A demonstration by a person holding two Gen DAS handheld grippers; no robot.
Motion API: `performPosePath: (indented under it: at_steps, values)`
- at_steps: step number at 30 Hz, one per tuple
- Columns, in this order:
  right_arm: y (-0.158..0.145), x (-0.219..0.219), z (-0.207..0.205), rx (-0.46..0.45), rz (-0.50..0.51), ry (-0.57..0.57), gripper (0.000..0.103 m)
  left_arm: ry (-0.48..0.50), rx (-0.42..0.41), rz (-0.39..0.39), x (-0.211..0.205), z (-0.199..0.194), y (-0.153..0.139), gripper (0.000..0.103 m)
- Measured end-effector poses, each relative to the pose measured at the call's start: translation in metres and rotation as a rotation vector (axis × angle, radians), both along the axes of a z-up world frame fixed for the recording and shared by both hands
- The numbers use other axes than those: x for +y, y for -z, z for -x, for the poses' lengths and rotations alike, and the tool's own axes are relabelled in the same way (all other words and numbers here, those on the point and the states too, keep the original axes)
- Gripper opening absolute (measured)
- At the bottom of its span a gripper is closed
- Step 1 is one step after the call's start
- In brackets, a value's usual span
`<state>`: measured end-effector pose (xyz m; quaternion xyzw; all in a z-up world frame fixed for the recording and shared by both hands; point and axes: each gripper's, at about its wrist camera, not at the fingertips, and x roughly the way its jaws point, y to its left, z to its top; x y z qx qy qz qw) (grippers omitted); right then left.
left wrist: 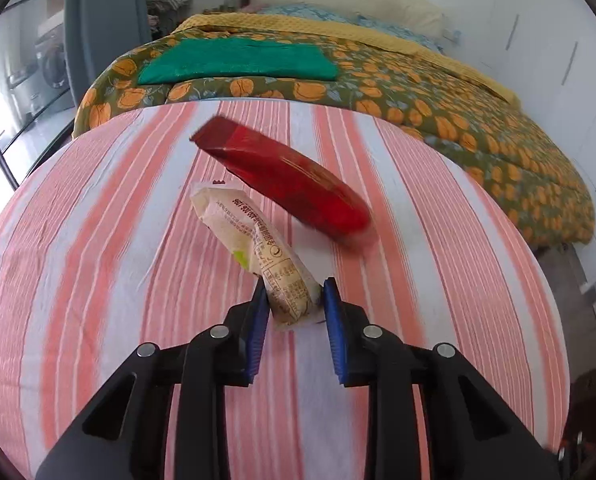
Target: Collect trash
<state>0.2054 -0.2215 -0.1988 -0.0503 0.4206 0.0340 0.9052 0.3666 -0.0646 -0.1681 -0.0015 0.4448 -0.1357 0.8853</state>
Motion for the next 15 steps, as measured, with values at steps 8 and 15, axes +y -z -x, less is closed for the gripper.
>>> performPosePath:
  at_steps: [8, 15]
  values:
    - [0.0, 0.001, 0.0, -0.001, 0.002, 0.005, 0.085, 0.204, 0.082, -0.026, 0.067, 0.089, -0.006, 0.028]
    - [0.001, 0.002, 0.001, 0.003, 0.003, 0.009, 0.086, 0.174, 0.036, -0.064, 0.093, 0.117, 0.009, 0.067]
